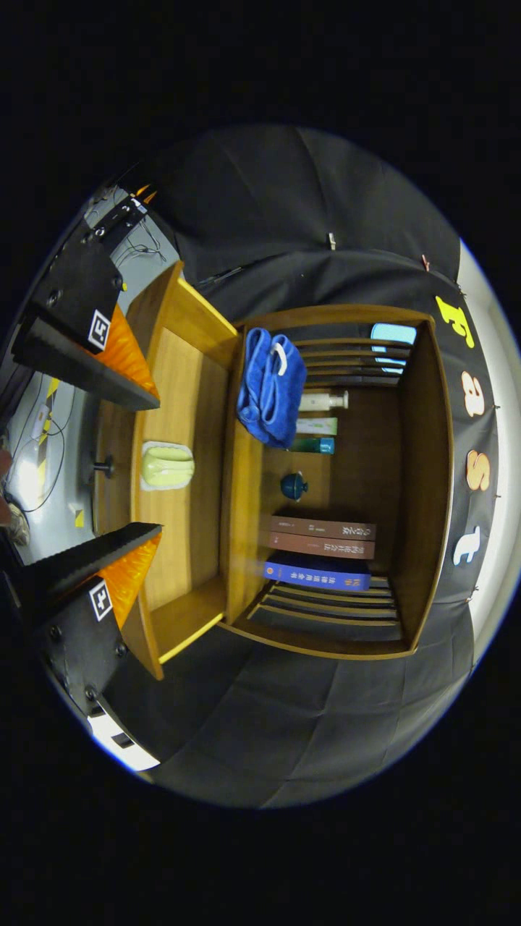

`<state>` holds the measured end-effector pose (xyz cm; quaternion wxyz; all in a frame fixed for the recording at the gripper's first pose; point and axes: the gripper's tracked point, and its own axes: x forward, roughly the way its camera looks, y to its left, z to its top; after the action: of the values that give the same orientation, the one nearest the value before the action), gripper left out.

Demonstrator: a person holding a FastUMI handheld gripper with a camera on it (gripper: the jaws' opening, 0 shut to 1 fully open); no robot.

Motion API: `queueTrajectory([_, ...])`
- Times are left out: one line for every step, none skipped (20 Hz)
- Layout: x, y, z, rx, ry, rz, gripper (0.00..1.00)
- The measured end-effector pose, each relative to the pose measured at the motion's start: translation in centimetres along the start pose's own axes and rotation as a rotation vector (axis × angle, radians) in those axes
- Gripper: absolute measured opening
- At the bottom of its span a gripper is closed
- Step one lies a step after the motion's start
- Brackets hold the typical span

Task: Pull open the drawer, take out the items inside it, and place them on the countertop above the cabinet.

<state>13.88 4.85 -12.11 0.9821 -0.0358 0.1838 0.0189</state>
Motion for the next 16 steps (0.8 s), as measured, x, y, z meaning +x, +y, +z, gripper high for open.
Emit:
queueTrajectory([1.1,-0.3,0.9,0.008,0.023,-0.004,0.99])
queueTrajectory([2.4,-0.1,1.2,0.018,0.065,0.001,0.99])
queueTrajectory([3.8,-0.1,1.2,0.029,0.114,0.007,0.99])
queueTrajectory([5.5,-0.1,1.0,0.034,0.170,0.012,1.00])
queueTrajectory([7.0,0.1,0.5,0.038,0.224,0.021,0.99])
queueTrajectory([8.7,0.4,0.2,0.040,0.266,0.031,1.00])
queueTrajectory([10.2,0.2,-0.3,0.033,0.302,0.023,1.00])
queueTrajectory([11.7,0.2,-1.0,0.029,0.342,0.029,1.00])
queueTrajectory([13.0,0.3,-1.8,0.023,0.381,0.026,1.00])
queueTrajectory([14.2,0.1,-2.9,0.019,0.430,0.020,1.00])
queueTrajectory([15.2,0.1,-3.9,0.023,0.473,0.022,1.00])
queueTrajectory([15.8,0.4,-4.9,0.035,0.521,0.032,1.00])
queueTrajectory([16.4,0.5,-5.6,0.049,0.548,0.037,1.00])
queueTrajectory([17.1,0.4,-6.3,0.049,0.566,0.029,1.00])
queueTrajectory([17.7,0.2,-6.7,0.046,0.577,0.027,1.00])
queueTrajectory([18.1,0.1,-7.0,0.048,0.586,0.024,1.00])
